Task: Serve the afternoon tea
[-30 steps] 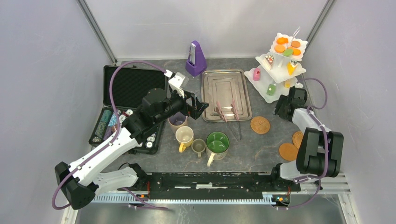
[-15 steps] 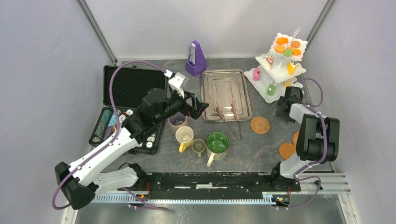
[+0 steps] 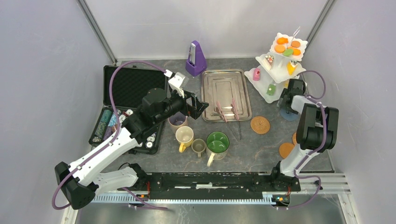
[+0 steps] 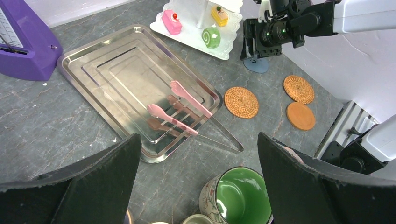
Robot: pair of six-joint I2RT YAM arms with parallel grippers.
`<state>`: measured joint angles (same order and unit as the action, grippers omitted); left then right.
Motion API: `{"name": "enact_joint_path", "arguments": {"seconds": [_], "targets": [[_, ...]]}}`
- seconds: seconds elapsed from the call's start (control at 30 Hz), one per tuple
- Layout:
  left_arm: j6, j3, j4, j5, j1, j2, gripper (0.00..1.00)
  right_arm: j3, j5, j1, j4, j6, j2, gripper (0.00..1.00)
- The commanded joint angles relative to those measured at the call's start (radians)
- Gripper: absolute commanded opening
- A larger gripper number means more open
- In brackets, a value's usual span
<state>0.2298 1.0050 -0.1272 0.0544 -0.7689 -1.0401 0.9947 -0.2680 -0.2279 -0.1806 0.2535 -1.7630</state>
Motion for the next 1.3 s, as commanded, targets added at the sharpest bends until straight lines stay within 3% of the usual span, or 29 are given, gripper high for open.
{"name": "enact_joint_path", "arguments": {"seconds": [0.0,0.2,0.4,0.63,1.27], "targets": [[-0.035,0.043,0.015,-0.006,0.005,0.0,1.0,0.024,0.034,0.0,0.017,-0.025,0.071,0.67],[-0.034,0.044,0.015,0.002,0.006,-0.001,1.0,-0.114,0.057,-0.003,-0.034,0.001,0.269,0.75],[-0.027,0.043,0.02,0.015,0.006,0.0,1.0,-0.332,0.113,-0.005,0.033,0.044,0.376,0.65],[-0.026,0.043,0.022,0.013,0.006,0.004,1.0,-0.321,0.081,-0.004,0.053,0.043,0.3,0.61],[-0.037,0.046,0.011,-0.005,0.006,-0.008,1.0,-0.07,0.022,-0.033,0.063,0.041,0.004,0.57]]}}
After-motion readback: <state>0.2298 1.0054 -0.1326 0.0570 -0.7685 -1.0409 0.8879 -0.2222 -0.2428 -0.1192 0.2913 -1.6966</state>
